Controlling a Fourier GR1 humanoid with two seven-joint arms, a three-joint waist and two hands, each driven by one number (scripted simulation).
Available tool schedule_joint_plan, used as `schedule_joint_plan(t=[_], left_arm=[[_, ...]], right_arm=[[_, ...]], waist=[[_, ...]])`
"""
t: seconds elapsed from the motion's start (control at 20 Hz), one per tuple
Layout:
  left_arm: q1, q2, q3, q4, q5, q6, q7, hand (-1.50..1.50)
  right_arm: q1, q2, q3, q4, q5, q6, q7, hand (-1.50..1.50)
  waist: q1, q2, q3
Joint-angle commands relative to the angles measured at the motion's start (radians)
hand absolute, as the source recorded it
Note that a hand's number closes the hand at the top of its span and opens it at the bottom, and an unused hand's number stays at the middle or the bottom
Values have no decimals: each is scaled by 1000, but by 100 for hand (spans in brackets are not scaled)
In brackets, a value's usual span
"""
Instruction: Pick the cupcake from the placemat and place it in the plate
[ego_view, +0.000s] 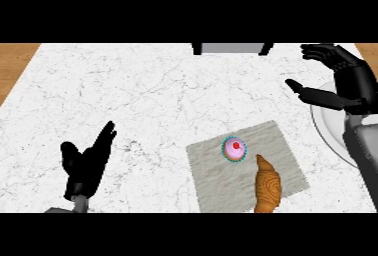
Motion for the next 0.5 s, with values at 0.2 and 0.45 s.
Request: schedule_joint_plan(t=[0.2,0.45], left_arm=[[-34,-42,27,80,1,-57,4,0],[-13,-14,42,39,10,-47,30,0]], right_arm=[[31,-29,-38,-28,32,103,-49,-150],[30,-188,105,-101,138,252,115,-150]], waist=[[-11,1,-4],[-15,-3,-6]])
